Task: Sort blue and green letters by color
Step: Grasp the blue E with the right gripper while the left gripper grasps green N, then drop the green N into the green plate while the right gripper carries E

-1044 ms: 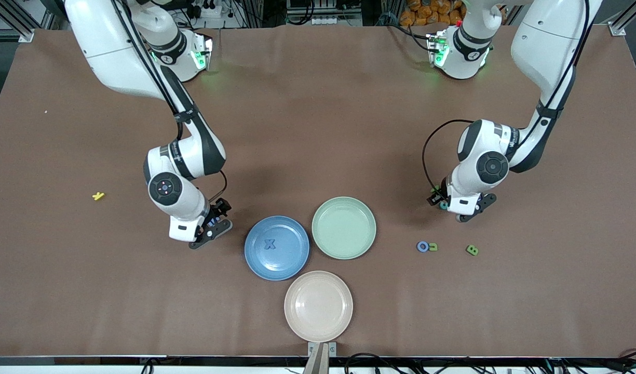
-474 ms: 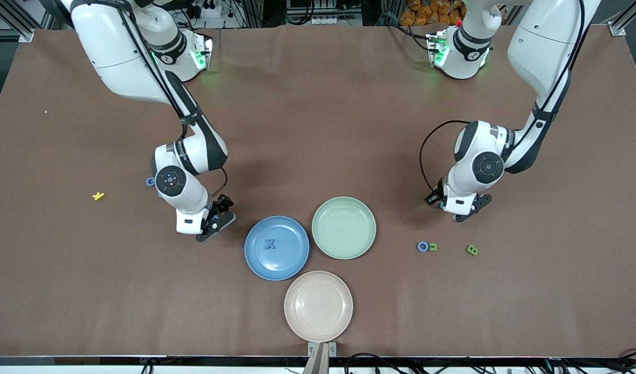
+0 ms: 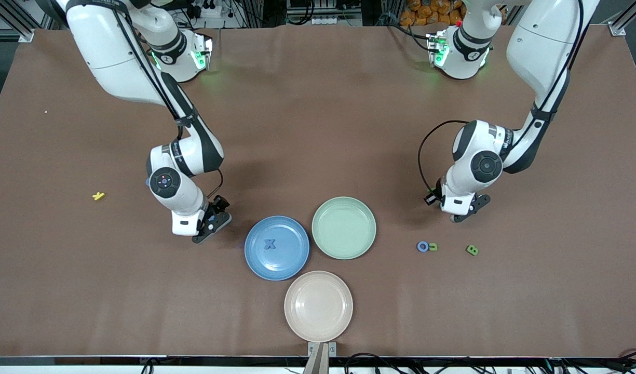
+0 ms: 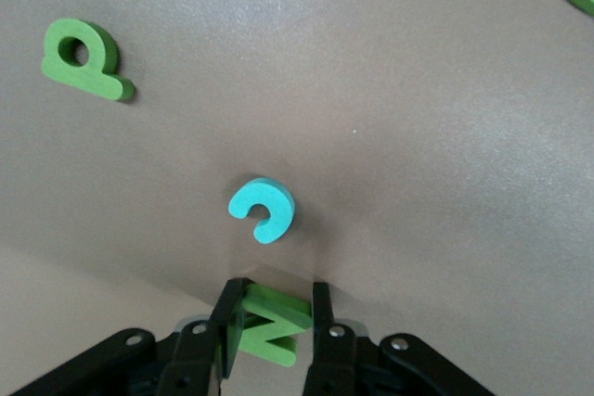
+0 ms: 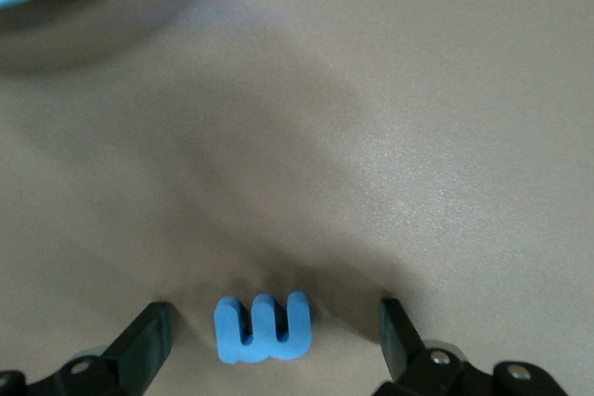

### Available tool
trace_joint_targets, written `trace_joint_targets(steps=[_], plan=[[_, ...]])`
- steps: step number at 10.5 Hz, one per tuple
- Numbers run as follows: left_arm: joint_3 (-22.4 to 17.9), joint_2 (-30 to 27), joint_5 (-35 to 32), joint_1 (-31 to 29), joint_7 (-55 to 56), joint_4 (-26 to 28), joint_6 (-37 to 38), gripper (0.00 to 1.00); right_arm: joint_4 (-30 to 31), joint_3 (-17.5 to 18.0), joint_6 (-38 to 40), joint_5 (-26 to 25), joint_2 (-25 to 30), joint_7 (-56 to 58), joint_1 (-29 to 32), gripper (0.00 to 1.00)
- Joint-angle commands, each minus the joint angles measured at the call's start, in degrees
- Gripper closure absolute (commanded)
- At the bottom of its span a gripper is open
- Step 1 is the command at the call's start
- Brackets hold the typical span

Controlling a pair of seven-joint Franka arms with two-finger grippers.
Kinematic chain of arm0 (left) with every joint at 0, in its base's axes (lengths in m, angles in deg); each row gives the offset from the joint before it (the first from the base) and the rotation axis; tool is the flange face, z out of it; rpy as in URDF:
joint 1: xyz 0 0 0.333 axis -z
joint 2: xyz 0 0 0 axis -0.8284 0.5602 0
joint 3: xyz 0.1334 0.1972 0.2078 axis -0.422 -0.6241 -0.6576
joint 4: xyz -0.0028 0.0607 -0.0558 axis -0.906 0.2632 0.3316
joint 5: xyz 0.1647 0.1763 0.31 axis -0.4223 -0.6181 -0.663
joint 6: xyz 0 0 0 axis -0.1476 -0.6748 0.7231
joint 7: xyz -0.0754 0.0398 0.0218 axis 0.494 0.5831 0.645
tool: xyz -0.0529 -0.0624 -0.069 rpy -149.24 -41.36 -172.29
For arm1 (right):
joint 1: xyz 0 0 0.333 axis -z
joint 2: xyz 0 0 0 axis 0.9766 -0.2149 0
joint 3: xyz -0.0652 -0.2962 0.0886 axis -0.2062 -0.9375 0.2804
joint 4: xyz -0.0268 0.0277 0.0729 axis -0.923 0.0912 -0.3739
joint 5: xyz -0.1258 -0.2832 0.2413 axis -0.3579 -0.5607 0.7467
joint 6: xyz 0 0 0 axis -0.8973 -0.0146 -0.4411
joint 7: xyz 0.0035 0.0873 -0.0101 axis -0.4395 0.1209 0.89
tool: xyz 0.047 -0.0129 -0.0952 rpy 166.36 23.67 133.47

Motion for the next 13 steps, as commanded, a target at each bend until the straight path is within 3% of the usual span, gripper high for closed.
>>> trace_joint_targets(steps=[1,4,5,7,8,11,12,13], plan=[[-0.18,0.1,-1.47,3.28,2.12,-2.43,-0.13,1.0,0.46,3.96,2.17,-0.69,1.28,1.01,3.74,0.0],[-0.09,0.18,-1.47,8.11,1.86,-9.19,-0.04,1.0,0.46,5.74,2.26,-0.69,1.19,1.27,5.86,0.0],[-0.01,1.32,-1.47,9.26,1.6,-12.09,-0.04,1.0,0.46,5.74,2.26,-0.69,1.19,1.27,5.95,0.1],[-0.09,5.61,-1.12,13.56,2.3,-19.73,-0.04,1.0,0.37,5.74,2.17,-0.69,1.11,1.36,5.95,0.92],[-0.09,8.07,-1.03,14.45,2.39,-22.81,-0.04,1.0,0.2,5.74,2.26,-0.69,1.11,1.45,5.86,1.0],[0.08,13.61,-0.59,17.0,2.74,-30.54,-0.22,1.0,-1.47,5.82,2.26,-0.69,1.11,1.45,5.69,1.0],[0.0,15.11,-0.67,18.4,2.74,-32.14,-1.61,0.89,-3.13,5.91,3.39,-0.43,1.02,1.36,5.6,1.0],[0.0,15.48,-0.76,18.58,2.74,-32.07,-4.15,0.33,-5.93,6.0,5.93,3.06,0.67,1.36,5.51,1.0]])
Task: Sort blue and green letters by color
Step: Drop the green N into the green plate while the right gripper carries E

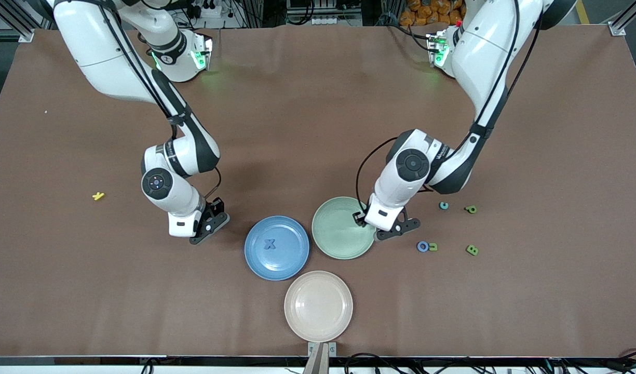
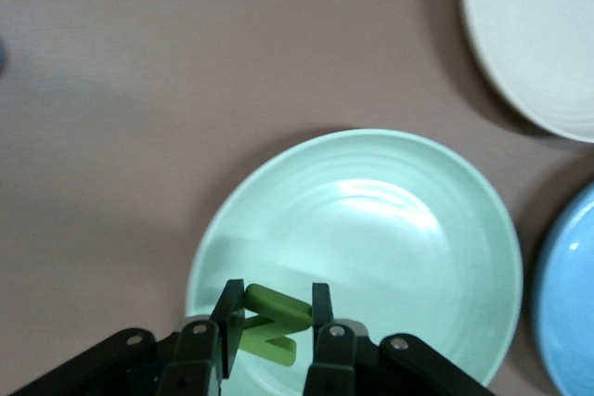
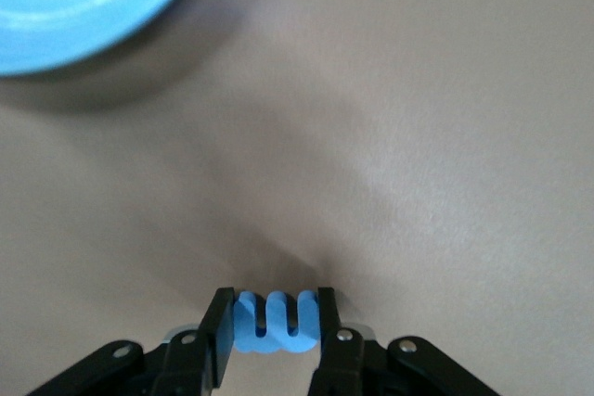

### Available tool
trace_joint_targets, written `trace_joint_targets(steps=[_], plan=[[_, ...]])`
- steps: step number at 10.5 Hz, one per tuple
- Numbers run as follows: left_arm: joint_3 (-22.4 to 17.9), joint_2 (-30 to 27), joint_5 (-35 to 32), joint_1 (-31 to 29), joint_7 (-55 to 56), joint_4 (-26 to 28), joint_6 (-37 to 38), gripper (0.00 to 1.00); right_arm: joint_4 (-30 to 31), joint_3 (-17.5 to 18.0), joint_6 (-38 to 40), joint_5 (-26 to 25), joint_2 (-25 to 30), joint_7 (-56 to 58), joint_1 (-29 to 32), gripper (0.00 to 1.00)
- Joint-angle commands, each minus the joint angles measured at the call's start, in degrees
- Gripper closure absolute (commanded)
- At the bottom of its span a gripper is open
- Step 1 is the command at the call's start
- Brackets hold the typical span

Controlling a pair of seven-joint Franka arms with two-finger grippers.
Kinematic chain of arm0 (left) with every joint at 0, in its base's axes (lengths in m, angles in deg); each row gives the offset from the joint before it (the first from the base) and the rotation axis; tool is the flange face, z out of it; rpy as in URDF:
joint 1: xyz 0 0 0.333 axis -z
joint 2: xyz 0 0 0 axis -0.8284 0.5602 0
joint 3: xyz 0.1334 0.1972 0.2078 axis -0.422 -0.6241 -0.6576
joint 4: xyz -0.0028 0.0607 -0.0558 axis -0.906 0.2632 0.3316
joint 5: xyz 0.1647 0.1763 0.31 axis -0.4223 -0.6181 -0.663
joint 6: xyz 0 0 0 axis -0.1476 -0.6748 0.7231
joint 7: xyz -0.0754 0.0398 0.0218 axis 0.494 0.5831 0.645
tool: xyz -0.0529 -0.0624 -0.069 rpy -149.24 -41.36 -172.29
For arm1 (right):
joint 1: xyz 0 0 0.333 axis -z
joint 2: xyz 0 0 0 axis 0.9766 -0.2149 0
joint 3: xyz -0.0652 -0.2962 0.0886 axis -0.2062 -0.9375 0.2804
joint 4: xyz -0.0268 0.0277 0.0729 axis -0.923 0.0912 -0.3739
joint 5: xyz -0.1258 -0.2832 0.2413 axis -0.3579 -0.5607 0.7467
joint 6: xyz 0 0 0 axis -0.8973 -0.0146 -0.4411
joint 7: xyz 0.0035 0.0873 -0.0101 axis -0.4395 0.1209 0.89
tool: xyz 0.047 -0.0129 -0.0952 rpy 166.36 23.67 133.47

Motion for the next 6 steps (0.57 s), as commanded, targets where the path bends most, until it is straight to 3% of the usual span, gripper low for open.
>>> trace_joint_targets(steps=[1,2,4,6], plan=[[-0.41,3.02,-1.28,1.63,-0.09,-4.52,-4.22,0.23,-7.28,0.91,6.49,10.45,-0.31,0.35,0.33,1.0],[-0.41,3.02,-1.29,1.72,-1.06,-5.4,-5.01,0.0,-10.18,0.91,8.26,18.61,-0.83,0.44,0.68,1.0],[-0.76,2.23,-1.64,0.85,-2.11,-5.58,-5.63,0.0,-15.98,0.91,10.03,29.02,-2.94,0.53,0.51,1.0],[-0.68,-0.04,-1.99,-5.01,-17.14,-3.75,-5.02,0.0,-19.06,0.82,7.33,34.05,-4.26,0.18,-1.59,1.0]])
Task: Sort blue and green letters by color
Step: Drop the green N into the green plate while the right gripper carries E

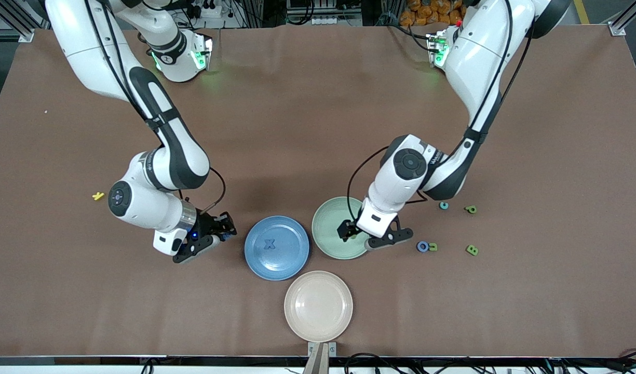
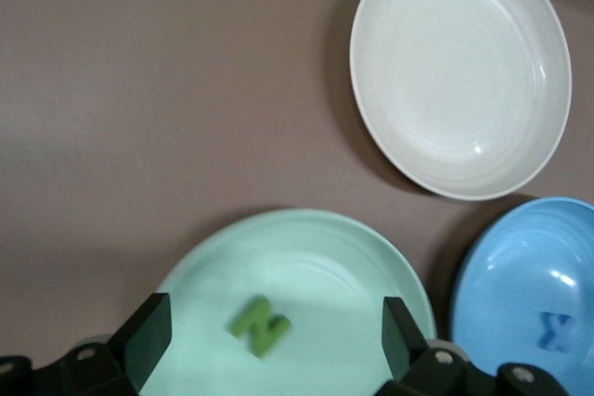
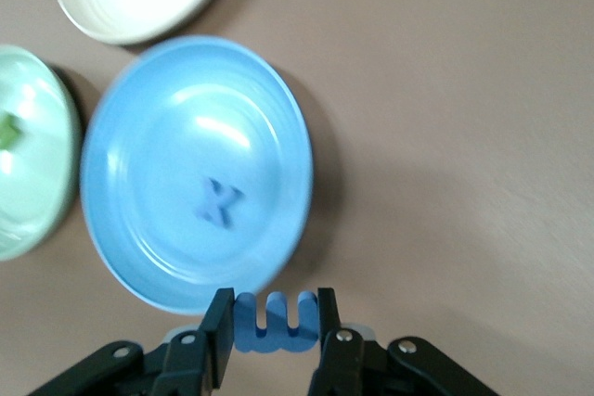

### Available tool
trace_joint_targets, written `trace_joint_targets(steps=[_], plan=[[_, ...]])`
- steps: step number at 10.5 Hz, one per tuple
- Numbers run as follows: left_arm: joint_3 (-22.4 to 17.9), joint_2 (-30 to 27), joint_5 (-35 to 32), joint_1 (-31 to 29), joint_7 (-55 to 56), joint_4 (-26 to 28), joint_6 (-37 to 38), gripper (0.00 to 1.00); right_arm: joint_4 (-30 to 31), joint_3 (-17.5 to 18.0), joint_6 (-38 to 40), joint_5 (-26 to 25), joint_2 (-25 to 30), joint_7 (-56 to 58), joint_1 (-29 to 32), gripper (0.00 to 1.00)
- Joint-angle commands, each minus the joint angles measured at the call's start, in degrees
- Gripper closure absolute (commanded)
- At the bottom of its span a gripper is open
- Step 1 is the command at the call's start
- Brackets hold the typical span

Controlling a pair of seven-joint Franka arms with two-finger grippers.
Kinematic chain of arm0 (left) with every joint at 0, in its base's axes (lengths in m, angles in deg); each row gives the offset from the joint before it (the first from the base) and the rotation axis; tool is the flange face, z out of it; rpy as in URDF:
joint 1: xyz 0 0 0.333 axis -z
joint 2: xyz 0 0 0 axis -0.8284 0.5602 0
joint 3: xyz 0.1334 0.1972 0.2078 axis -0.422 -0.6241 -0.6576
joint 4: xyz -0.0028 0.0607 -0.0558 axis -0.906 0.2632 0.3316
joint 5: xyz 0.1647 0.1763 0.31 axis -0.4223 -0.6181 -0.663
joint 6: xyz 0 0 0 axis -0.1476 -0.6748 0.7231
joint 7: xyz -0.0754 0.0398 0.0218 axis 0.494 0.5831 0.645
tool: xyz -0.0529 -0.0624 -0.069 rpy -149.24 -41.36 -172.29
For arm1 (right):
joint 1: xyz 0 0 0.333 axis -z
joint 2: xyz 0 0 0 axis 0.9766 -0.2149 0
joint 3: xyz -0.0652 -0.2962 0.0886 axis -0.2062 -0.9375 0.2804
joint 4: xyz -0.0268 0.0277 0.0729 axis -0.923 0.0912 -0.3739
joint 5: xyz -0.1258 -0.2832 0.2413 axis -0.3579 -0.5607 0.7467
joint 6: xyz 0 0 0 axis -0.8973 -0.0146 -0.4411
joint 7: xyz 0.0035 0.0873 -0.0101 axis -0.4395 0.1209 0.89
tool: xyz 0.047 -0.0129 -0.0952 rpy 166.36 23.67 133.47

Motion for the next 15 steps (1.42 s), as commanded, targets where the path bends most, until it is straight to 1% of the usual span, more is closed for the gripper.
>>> trace_joint_targets(steps=[1,2,3,4,5,6,8,11,12,13,15], plan=[[0.21,-3.11,-1.78,-7.84,-20.67,3.48,0.43,0.0,-6.33,0.52,-5.06,6.54,-4.14,-0.19,-1.93,1.0],[0.21,-3.47,-1.78,-9.43,-27.36,4.37,0.96,0.0,-7.04,0.52,-7.09,7.42,-4.94,-0.19,-2.98,1.0],[0.21,-3.38,-1.78,-10.75,-33.69,4.98,1.31,0.0,-7.13,0.52,-8.07,8.21,-4.94,-0.19,-3.86,0.9],[0.21,-3.38,-1.86,-12.42,-40.45,5.69,1.84,0.0,-7.14,0.52,-9.04,8.92,-5.12,-0.19,-4.39,0.59],[0.3,-3.38,-1.78,-13.65,-47.22,5.87,3.06,0.0,-7.14,0.52,-9.65,10.49,-5.82,-0.02,-4.57,0.01],[0.22,-3.38,-1.78,-15.06,-54.59,5.87,4.72,0.0,-7.05,0.52,-10.7,11.2,-5.91,0.16,-5.18,0.0],[0.48,-3.47,-1.78,-18.83,-68.41,5.52,9.46,0.0,-6.44,0.43,-10.45,11.03,-5.65,0.42,-5.54,0.0],[0.48,-2.77,-1.52,-21.65,-90.29,5.43,10.28,0.01,-4.5,0.08,-10.1,10.6,-5.04,3.13,-4.92,0.0],[0.56,-2.68,-1.17,-22.18,-94.35,5.6,10.37,0.09,-1.19,-0.62,-10.01,10.33,-3.9,7.93,-3.97,0.0],[0.57,-2.77,-1.16,-22.1,-96.83,5.43,10.71,0.14,1.02,-0.71,-10.01,10.33,-3.45,15.9,-1.35,0.0],[0.57,-2.77,-1.25,-21.14,-101.58,5.08,10.98,0.15,5.94,-2.11,-9.05,10.33,-1.7,26.4,4.01,0.0]])
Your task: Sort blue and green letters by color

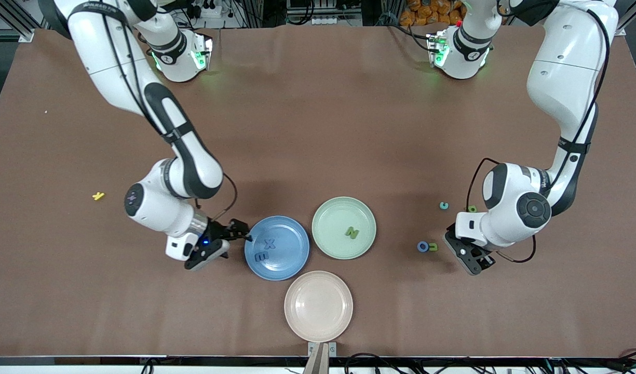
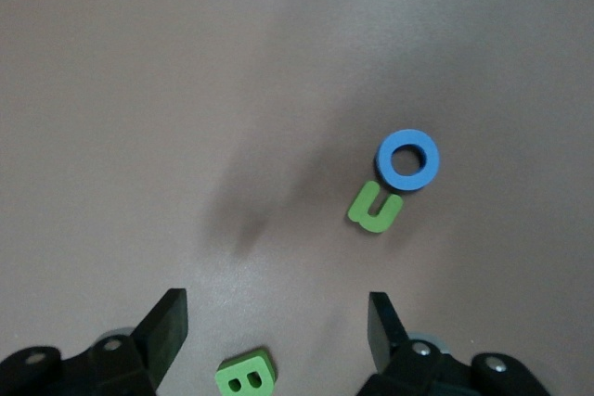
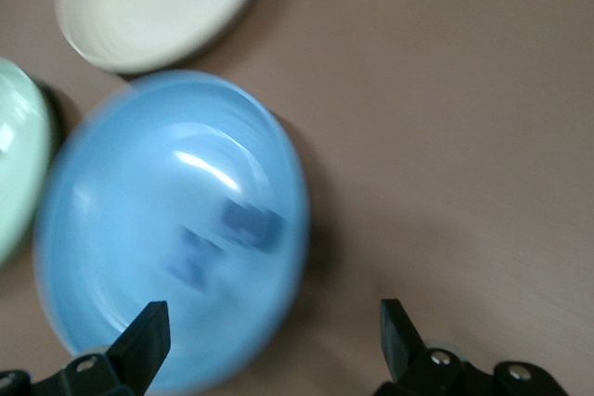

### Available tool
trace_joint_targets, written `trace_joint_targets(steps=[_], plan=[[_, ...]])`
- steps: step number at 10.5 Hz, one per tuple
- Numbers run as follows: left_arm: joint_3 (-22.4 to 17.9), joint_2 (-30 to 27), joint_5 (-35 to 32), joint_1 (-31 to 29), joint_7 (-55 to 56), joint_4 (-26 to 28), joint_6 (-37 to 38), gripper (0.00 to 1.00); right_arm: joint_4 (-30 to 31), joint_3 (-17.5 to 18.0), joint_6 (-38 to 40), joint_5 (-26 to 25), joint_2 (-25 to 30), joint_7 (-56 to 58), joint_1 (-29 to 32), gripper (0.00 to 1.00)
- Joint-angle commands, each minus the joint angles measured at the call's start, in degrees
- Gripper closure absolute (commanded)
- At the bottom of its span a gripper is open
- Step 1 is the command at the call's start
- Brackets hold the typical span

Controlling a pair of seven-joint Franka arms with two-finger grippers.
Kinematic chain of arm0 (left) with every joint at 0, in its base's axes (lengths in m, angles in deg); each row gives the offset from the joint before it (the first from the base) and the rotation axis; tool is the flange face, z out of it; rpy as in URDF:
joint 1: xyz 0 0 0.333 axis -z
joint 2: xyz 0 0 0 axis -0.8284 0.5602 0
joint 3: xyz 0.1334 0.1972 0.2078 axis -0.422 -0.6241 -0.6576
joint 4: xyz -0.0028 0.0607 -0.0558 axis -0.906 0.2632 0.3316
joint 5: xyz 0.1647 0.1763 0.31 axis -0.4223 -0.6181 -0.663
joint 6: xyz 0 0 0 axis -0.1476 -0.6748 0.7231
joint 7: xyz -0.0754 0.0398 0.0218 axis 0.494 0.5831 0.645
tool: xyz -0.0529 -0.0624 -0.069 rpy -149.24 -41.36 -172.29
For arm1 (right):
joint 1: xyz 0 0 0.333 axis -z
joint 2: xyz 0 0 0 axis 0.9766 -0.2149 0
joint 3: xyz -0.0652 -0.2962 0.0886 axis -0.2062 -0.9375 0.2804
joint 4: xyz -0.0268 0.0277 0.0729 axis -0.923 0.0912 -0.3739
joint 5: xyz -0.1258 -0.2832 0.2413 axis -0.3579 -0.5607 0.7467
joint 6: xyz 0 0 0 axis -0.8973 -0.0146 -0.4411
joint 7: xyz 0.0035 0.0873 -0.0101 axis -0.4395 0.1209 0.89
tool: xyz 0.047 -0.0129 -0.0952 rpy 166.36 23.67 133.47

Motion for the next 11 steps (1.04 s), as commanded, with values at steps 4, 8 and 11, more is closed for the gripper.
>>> trace_joint_targets(steps=[4,8,11], plan=[[0.66,-0.63,-0.93,3.23,-13.53,0.66,1.21,0.44,6.91,-6.67,14.91,0.36,7.02,10.84,9.8,0.0],[0.66,1.82,-0.93,3.41,-13.46,-0.22,0.94,0.43,6.82,-9.33,21.86,-16.9,12.47,-15.28,4.8,0.0],[0.49,2.27,-0.93,4.11,-13.55,-0.31,0.85,0.43,8.39,-9.15,32.84,-30.03,17.3,-30.01,4.17,0.0]])
